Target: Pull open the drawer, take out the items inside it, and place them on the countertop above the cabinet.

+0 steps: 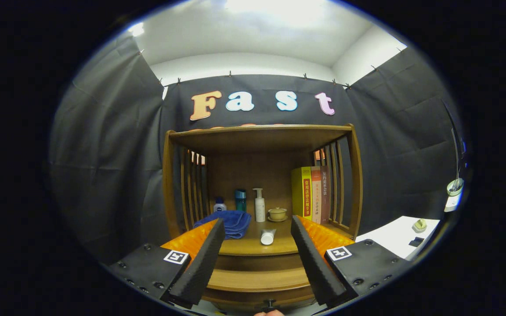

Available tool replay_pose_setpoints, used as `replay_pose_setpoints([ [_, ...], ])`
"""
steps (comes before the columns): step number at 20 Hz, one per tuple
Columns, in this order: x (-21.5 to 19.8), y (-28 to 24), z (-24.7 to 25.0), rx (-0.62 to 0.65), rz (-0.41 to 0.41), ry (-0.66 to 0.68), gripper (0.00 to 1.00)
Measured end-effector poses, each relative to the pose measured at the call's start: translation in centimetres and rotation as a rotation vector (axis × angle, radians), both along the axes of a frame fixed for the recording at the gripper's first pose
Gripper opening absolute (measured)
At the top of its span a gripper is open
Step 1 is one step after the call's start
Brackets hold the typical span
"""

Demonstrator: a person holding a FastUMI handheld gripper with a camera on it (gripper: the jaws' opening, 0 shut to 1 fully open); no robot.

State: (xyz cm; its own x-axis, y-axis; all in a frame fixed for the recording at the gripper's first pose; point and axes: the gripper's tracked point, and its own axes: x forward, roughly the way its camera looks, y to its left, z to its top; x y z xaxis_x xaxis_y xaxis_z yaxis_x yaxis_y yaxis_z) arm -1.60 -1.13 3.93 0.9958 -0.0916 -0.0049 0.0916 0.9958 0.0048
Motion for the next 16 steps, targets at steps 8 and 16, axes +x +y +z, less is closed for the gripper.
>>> replay_pose_setpoints([
  [8, 0.6, -0.1, -1.8, -0.019, -0.041, 0.0, 0.98],
  [16, -2.0, -1.4, -18.5, 0.043, -0.079, 0.189, 0.99],
])
